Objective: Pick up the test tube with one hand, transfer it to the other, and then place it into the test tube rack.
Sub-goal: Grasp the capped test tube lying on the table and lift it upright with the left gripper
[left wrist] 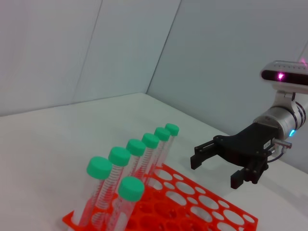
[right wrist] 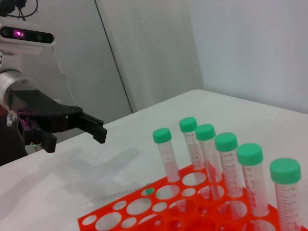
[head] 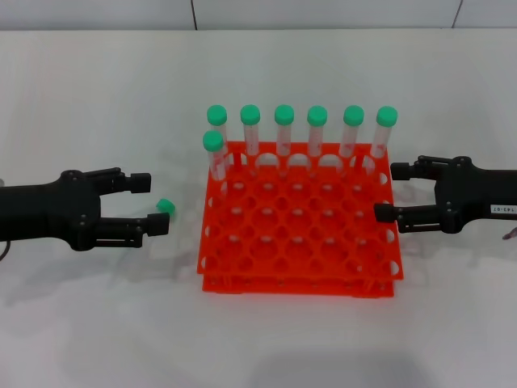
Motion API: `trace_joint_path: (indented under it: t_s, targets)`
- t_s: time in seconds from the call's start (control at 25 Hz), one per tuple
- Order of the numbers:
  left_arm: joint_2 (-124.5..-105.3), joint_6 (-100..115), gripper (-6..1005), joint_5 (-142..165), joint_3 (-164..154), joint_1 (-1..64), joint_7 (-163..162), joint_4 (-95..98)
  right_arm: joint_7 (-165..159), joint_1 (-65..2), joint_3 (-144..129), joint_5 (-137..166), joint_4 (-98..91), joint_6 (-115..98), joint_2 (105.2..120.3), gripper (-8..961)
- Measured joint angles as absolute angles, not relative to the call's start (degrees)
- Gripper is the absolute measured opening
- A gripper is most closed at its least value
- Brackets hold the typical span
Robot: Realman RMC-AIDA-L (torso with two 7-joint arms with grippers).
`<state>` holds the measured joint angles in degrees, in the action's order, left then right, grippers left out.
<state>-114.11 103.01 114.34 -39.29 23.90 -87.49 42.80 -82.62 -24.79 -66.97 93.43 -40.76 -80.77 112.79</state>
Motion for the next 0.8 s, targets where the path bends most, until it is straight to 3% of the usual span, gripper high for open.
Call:
trace_joint_path:
  t_s: [0.8]
  targets:
    - [-113.49,102.7,886,112.3,-39.3,23.9,-89.0,43.2,-82.4,-24.7,-67.0,93.0,-40.7,-80.7,113.05,857]
